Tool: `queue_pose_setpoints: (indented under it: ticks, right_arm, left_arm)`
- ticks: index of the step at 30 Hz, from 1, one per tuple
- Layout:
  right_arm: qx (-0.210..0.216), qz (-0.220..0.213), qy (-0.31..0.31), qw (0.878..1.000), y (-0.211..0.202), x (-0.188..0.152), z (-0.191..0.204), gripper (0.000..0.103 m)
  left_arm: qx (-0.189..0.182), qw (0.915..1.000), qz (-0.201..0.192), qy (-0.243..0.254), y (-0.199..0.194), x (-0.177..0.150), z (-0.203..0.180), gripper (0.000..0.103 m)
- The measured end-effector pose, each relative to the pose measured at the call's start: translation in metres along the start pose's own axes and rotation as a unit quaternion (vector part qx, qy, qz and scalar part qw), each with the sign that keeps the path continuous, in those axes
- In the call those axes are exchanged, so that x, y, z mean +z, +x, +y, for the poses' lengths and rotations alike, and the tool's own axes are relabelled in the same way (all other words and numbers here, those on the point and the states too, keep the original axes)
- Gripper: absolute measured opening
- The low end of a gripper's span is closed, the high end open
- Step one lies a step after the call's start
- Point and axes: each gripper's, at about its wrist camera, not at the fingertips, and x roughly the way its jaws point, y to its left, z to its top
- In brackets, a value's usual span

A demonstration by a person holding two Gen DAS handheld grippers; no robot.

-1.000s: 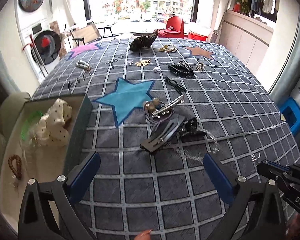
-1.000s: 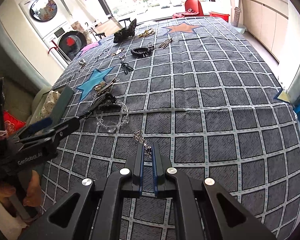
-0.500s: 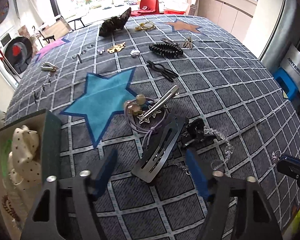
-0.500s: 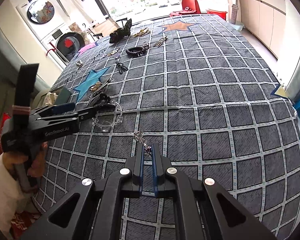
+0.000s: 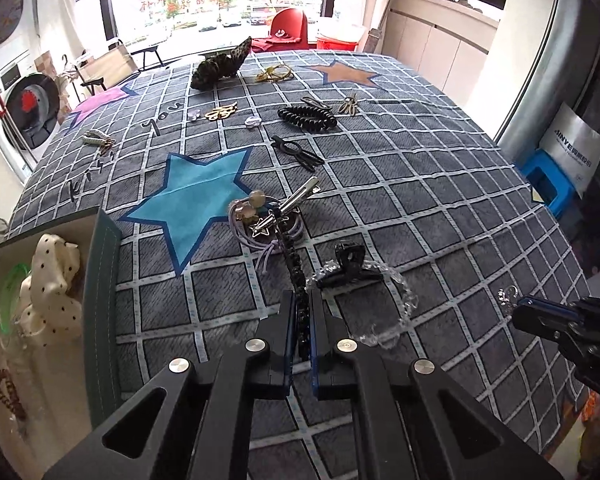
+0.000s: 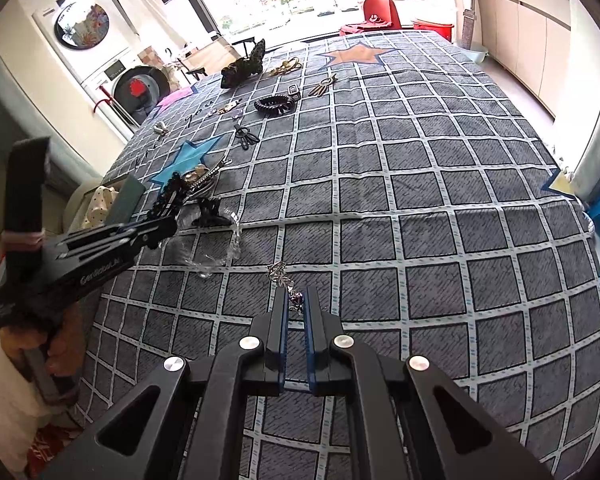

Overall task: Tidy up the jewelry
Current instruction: 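Carry the barrette with the left gripper and the silver chain with the right into the box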

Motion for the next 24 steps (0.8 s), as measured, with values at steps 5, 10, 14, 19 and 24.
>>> queue_pose_setpoints:
  ticks: [5, 10, 14, 19, 24]
  right_arm:
    - [0.001, -0.003, 0.002, 1.0, -0.006, -0.003, 0.002, 0.008]
    - [0.005, -0.006, -0.004, 1.0, -0.012, -0.006, 0.01, 0.008]
    - [0.008, -0.009, -0.012, 1.0, -0.017, -0.008, 0.021, 0.008]
    - [0.012, -0.009, -0.025, 1.0, -0.021, -0.011, 0.04, 0.008]
    - [0.024, -0.004, -0.043, 0.999, -0.021, -0.012, 0.067, 0.008]
  left_arm:
    - [-0.006, 0.9995, -0.027, -0.014, -0.051, -0.023, 0.001, 0.008]
    - [-0.011, 0.9987, -0.044, -0.024, -0.079, -0.037, 0.0, 0.008]
    - [-0.011, 0.9979, -0.051, -0.037, -0.097, -0.051, 0.002, 0.008]
    - [-0.009, 0.9961, -0.065, -0.059, -0.116, -0.068, 0.013, 0.008]
    - [0.007, 0.9937, -0.079, -0.079, -0.136, -0.084, 0.031, 0.008]
